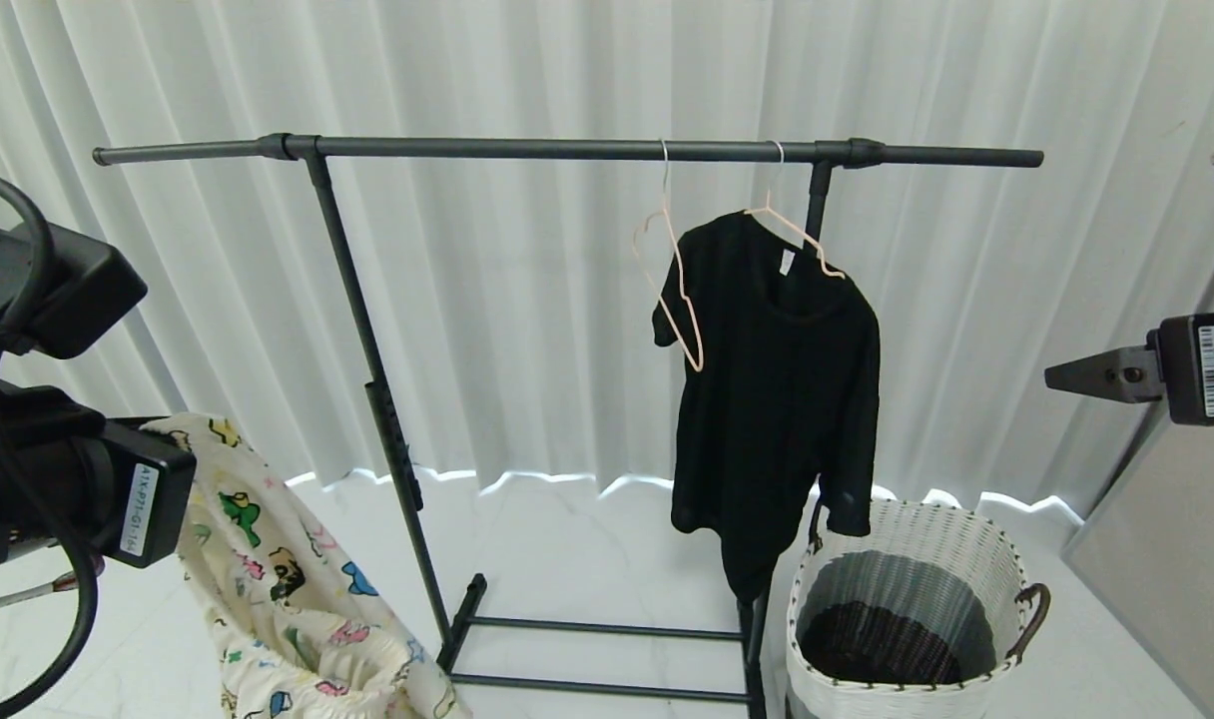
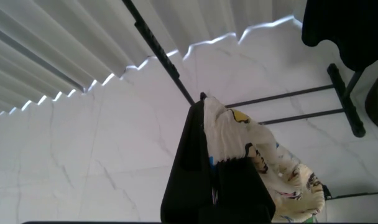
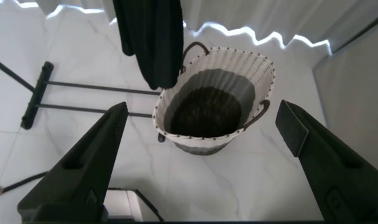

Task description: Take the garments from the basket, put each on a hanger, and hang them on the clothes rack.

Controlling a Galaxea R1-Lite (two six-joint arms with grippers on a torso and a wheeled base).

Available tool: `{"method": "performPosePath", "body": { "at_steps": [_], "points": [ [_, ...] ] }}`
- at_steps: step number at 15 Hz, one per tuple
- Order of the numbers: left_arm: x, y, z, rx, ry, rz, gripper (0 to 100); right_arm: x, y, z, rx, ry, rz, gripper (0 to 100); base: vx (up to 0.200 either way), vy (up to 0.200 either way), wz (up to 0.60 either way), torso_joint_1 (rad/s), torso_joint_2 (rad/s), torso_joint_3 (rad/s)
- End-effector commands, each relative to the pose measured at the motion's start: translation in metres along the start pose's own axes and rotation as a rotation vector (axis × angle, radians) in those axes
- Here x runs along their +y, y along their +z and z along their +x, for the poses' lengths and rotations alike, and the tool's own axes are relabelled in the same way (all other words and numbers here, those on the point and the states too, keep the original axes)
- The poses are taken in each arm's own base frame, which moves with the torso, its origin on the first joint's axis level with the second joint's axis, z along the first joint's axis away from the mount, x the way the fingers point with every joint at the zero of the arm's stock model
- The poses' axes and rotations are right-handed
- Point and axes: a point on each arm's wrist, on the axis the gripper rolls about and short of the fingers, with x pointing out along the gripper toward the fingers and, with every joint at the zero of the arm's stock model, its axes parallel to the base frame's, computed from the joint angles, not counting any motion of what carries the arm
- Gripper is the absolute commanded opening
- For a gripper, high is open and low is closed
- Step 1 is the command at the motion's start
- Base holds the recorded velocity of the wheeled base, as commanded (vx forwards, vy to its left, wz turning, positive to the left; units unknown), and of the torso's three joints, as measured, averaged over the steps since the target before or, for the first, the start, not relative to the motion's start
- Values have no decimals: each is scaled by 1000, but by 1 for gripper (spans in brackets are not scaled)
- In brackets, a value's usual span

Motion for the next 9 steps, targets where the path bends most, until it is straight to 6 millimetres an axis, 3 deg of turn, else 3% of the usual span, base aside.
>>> {"method": "performPosePath", "body": {
  "at_steps": [1, 9],
  "points": [
    [0, 0, 0, 2, 0, 1, 0, 0, 0, 0, 1, 0, 0, 100, 0, 0, 0, 212, -496, -286],
    [0, 0, 0, 2, 0, 2, 0, 0, -2, 2, 9, -4, -7, 100, 0, 0, 0, 234, -517, -281]
  ]
}}
